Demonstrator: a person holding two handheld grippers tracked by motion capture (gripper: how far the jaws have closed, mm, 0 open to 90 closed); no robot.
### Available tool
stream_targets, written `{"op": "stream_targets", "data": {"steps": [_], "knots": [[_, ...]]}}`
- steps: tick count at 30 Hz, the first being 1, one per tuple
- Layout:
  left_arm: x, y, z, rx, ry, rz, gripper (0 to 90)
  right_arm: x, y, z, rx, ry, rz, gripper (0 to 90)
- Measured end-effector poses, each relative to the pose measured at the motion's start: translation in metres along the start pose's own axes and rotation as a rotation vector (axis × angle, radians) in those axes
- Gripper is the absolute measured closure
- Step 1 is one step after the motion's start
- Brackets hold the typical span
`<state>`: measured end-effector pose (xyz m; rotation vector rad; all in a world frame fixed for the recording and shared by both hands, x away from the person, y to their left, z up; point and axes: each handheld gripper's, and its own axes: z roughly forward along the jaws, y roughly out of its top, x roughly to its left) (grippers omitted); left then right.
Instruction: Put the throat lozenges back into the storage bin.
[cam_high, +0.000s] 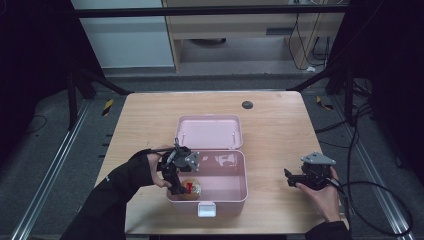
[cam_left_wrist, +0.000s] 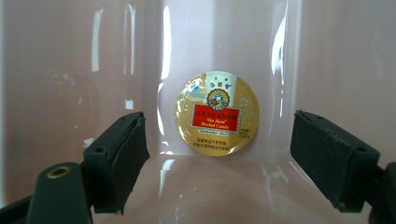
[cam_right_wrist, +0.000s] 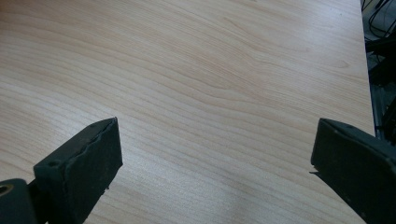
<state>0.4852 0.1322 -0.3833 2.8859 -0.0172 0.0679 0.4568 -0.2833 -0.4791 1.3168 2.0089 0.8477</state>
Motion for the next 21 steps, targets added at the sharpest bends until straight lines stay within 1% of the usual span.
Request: {"op": "stream_targets", "data": {"steps": [1,3,6,8,10,11,12,14,15,18,21], "knots": [[-0.001,-0.001,-0.002,-0.013,0.002,-0.008,18.4,0.000,0.000,0.000,0.000,0.000,0.000,2.4],[-0.001,-0.003,-0.011,-0.049,0.012,-0.011,20.0,-0.001,0.000,0.000,0.000,-0.001,0.002,2.4],[-0.001,-0.008,-0.027,-0.106,0.044,-0.028,20.5,-0.001,-0.001,0.000,0.001,-0.003,0.003,2.4],[-0.001,-0.012,-0.039,-0.157,0.061,-0.051,20.8,-0.001,-0.001,0.000,0.001,0.000,0.005,2.4],[-0.001,-0.018,-0.049,-0.200,0.093,-0.071,20.8,-0.002,-0.002,-0.001,0.001,-0.002,0.012,2.4],[-0.001,-0.023,-0.057,-0.228,0.120,-0.087,20.8,-0.002,-0.002,-0.001,0.005,-0.003,0.013,2.5],[-0.001,-0.028,-0.063,-0.252,0.135,-0.106,20.9,-0.003,-0.002,-0.001,0.002,-0.004,0.015,2.5],[0.000,-0.039,-0.073,-0.283,0.178,-0.136,21.1,-0.004,-0.003,-0.002,0.000,-0.006,0.019,2.5],[0.000,-0.046,-0.077,-0.298,0.191,-0.154,21.1,-0.004,-0.003,-0.002,-0.001,-0.009,0.018,2.5],[0.000,-0.068,-0.083,-0.314,0.232,-0.217,21.3,-0.004,-0.004,-0.003,0.000,-0.010,0.025,2.5],[0.001,-0.091,-0.083,-0.326,0.245,-0.276,22.0,-0.005,-0.004,-0.003,0.000,-0.010,0.026,2.5]]}}
